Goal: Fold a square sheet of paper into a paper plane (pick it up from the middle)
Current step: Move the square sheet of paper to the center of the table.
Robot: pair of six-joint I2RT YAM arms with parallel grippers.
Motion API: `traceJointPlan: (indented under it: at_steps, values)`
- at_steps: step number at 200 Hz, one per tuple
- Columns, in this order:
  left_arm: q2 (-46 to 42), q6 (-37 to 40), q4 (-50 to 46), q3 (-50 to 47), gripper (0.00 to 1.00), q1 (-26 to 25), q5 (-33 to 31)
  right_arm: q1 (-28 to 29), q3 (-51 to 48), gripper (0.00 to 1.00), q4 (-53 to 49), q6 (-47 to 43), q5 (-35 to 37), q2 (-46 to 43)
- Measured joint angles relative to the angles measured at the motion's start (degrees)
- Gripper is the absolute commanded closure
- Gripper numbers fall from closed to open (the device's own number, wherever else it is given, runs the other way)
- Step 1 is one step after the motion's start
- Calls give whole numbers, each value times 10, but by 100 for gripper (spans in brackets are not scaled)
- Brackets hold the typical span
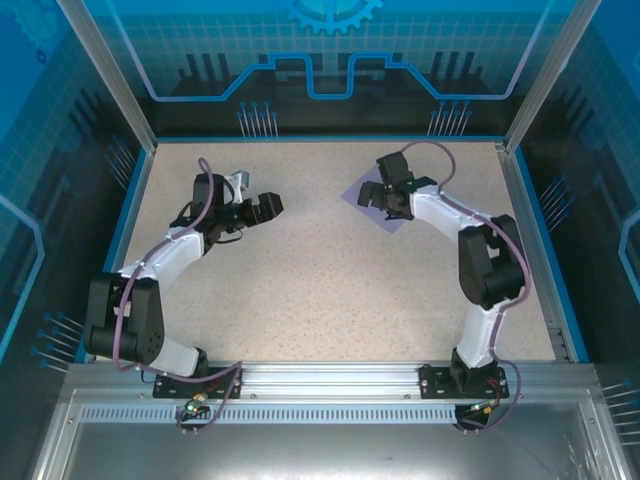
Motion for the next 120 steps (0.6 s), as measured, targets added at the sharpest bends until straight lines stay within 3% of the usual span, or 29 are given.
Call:
traceJointPlan:
  at_steps: [47, 120]
  values:
    - [12, 2, -14, 10, 1, -2, 0, 1, 122, 1, -87, 36, 42, 107]
    - [31, 4, -31, 13, 1, -2, 0, 7, 173, 1, -161, 57, 68, 169]
